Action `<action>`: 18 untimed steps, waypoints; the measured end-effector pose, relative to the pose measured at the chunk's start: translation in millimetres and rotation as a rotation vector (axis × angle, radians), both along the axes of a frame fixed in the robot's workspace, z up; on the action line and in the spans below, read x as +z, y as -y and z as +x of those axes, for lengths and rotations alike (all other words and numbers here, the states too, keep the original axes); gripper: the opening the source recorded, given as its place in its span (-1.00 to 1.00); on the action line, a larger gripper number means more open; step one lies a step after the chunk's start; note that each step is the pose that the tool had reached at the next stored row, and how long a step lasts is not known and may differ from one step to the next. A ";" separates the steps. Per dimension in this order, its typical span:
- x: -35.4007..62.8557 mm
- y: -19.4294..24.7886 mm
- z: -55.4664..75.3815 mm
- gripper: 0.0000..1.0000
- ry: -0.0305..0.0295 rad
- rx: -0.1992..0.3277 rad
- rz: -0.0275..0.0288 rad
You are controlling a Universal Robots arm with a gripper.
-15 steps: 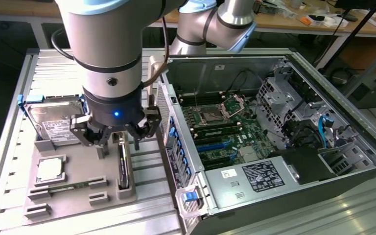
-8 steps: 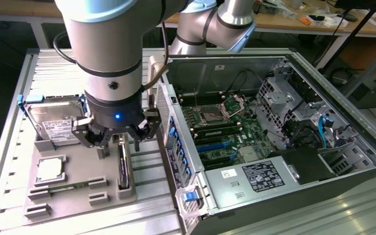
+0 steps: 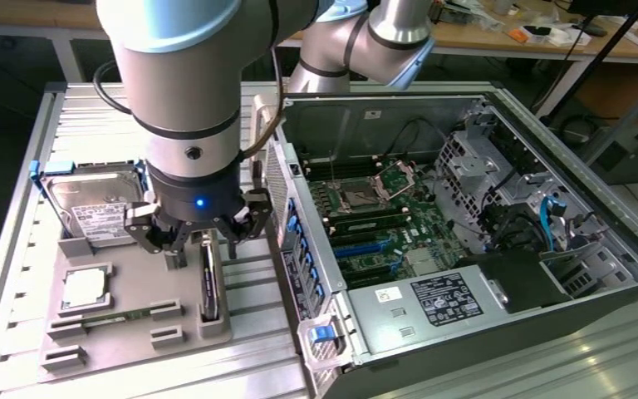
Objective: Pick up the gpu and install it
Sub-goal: 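Pick up the gpu and move the gpu toward the slot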
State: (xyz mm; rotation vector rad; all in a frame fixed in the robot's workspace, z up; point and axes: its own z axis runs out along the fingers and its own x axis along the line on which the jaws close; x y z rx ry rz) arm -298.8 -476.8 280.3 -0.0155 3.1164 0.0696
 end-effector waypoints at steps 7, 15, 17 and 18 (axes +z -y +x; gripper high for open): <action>-10.4 -1.0 0.0 0.20 0.0001 0.000 0.0001; -22.0 -1.4 0.0 0.20 0.0001 0.000 0.0001; -24.6 -1.4 0.0 0.20 0.0001 0.001 0.0001; -27.3 -1.4 0.0 0.20 0.0001 0.001 0.0001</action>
